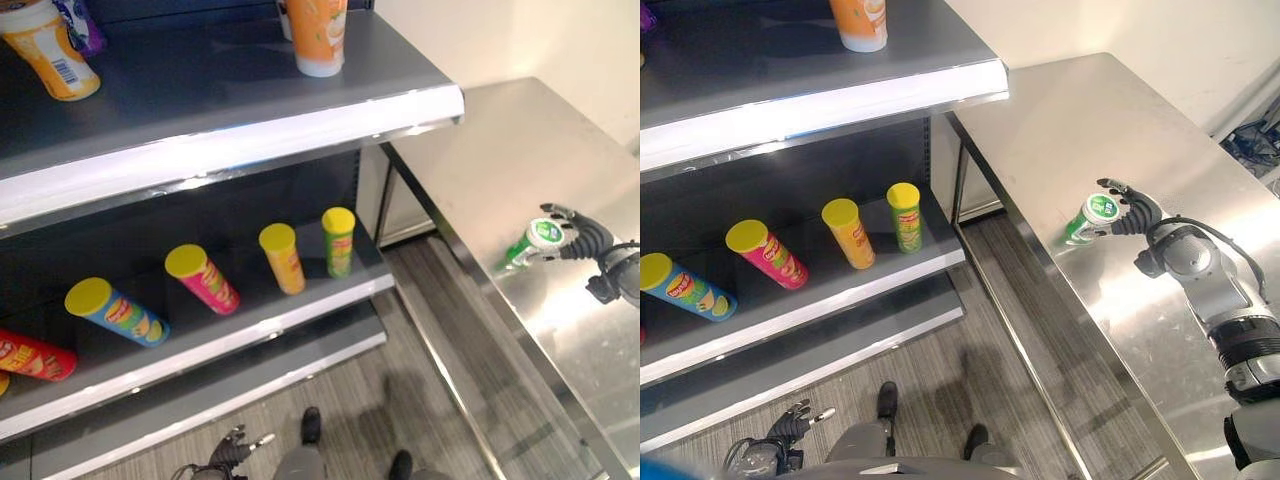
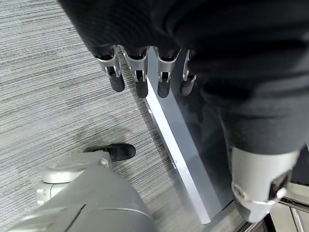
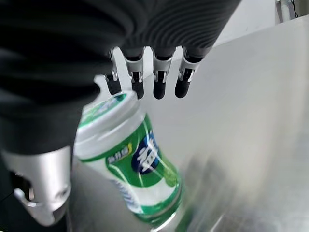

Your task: Put the goods on the table back onto the shelves and tidy them up.

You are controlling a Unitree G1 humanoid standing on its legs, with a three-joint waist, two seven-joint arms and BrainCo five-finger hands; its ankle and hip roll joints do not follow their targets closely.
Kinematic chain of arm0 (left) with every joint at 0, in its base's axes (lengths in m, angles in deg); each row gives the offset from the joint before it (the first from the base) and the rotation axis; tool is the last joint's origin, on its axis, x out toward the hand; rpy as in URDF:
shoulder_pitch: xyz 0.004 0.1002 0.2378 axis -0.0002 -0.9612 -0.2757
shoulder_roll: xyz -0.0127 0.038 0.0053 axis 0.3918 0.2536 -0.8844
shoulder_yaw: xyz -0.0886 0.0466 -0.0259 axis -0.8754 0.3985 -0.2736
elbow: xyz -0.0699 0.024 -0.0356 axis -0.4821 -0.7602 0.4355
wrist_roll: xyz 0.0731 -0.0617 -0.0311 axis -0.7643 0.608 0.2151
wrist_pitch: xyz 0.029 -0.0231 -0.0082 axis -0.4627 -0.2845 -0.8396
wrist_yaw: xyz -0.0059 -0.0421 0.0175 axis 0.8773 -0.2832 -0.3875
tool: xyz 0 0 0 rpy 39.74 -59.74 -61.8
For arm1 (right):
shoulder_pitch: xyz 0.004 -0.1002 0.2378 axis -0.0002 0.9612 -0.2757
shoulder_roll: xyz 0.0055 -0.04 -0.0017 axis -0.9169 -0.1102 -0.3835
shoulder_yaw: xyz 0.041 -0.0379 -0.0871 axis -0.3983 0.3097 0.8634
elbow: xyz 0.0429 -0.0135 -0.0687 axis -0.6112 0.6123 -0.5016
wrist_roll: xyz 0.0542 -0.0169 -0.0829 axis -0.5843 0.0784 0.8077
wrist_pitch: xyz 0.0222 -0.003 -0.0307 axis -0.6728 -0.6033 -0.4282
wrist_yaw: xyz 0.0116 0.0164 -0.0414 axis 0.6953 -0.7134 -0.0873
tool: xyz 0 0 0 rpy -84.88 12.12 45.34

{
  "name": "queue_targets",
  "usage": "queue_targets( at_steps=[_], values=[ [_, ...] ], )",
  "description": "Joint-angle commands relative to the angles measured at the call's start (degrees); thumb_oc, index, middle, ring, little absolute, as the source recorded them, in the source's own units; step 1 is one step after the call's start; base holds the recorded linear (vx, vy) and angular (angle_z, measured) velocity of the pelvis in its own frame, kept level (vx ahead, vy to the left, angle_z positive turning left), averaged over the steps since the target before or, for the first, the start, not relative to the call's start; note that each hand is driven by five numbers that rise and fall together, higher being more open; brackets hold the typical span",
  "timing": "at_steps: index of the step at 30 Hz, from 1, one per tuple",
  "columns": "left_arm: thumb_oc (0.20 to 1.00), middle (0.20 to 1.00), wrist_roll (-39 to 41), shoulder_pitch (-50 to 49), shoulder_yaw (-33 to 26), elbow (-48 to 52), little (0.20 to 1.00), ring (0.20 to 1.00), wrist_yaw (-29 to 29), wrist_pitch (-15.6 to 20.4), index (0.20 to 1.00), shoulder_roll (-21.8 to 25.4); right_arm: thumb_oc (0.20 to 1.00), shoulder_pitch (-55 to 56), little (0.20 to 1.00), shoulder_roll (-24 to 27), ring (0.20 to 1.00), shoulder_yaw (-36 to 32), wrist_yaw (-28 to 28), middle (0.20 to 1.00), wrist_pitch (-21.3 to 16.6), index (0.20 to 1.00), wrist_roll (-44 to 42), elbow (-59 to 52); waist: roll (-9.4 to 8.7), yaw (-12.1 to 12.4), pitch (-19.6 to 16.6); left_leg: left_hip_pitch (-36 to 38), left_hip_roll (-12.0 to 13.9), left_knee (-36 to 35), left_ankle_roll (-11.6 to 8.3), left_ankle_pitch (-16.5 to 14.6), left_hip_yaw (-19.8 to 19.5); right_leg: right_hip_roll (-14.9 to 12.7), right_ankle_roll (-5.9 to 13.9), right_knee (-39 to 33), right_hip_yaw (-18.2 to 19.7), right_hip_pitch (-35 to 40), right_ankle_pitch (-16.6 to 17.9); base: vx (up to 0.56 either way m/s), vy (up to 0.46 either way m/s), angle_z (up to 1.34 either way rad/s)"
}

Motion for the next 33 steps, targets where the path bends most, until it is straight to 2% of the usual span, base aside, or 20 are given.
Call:
queue_targets(
  at_steps=[1, 6, 7, 8, 19, 28, 33],
  values=[
    [1.0, 1.0, 2.97, 2.13, 2.68, 0.38, 1.0, 1.0, 0.12, 1.42, 1.0, 2.09, 1.0, -6.52, 1.0, 1.76, 1.0, 3.23, 1.16, 1.0, -1.54, 1.0, 0.93, 1.93, 1.28, 1.65, -0.66, 5.66, 9.02, 2.88, -7.47, -5.81, 3.34, -3.96, 3.28, 2.24, -2.21, -1.03, -3.17, 0.01, -0.004, 0.05],
    [1.0, 1.0, 3.25, 2.1, 2.49, 0.41, 1.0, 1.0, 0.02, 1.54, 1.0, 2.31, 1.0, -7.24, 1.0, 1.32, 1.0, 3.6, 1.24, 1.0, -1.39, 1.0, 1.19, 2.12, 1.28, 1.74, -0.64, 5.87, 8.97, 2.87, -7.42, -5.91, 3.36, -3.89, 3.21, 2.26, -2.21, -0.96, -3.22, 0.01, -0.002, 0.03],
    [1.0, 1.0, 3.25, 2.11, 2.58, 0.44, 1.0, 1.0, -0.02, 1.56, 1.0, 2.28, 0.429, -7.47, 0.429, 1.26, 0.429, 3.71, 1.43, 0.429, -1.35, 0.429, 1.37, 2.49, 1.29, 1.8, -0.62, 5.86, 8.95, 2.87, -7.41, -5.93, 3.29, -3.95, 3.22, 2.32, -2.24, -1.02, -3.22, 0.0, 0.0, 0.0],
    [1.0, 1.0, 3.25, 2.23, 2.58, 0.37, 1.0, 1.0, -0.04, 1.53, 1.0, 2.26, 0.2, -7.53, 0.2, 1.26, 0.2, 3.75, 1.5, 0.2, -1.33, 0.2, 1.46, 2.45, 1.3, 1.79, -0.59, 5.8, 8.93, 2.9, -7.41, -5.94, 3.3, -3.96, 3.22, 2.35, -2.29, -1.05, -3.22, 0.0, 0.0, 0.0],
    [1.0, 1.0, 3.17, 2.9, 1.8, -0.25, 1.0, 1.0, -0.46, 1.24, 1.0, 2.39, 0.2, -6.11, 0.2, 2.21, 0.2, 1.13, 2.89, 0.2, -1.52, 0.2, 1.99, -0.63, 1.11, 1.19, -0.76, 6.22, 8.83, 2.93, -7.28, -6.34, 3.63, -4.17, 3.3, 2.59, -2.0, -1.0, -3.26, 0.0, 0.0, 0.0],
    [1.0, 1.0, 1.77, 5.18, -1.72, -2.16, 1.0, 1.0, -1.66, 1.08, 1.0, 2.22, 0.2, 5.6, 0.2, 9.95, 0.2, -17.78, 6.26, 0.2, -5.46, 0.2, 0.09, -24.27, 0.7, -1.96, -2.08, 7.88, 9.32, 2.94, -7.35, -7.12, 5.48, -3.99, 3.36, 2.89, -0.54, -0.9, -3.52, 0.0, -0.005, -0.06],
    [1.0, 1.0, 1.31, 6.38, -2.69, -3.22, 1.0, 1.0, -2.06, 1.11, 1.0, 1.87, 0.2, 8.57, 0.2, 13.4, 0.2, -23.6, 5.78, 0.2, -7.34, 0.2, -1.33, -32.94, 0.36, -3.33, -2.93, 8.49, 9.91, 3.19, -7.62, -7.37, 6.62, -3.55, 3.23, 3.14, 0.49, -1.04, -3.93, 0.0, -0.023, -0.15]
  ],
)
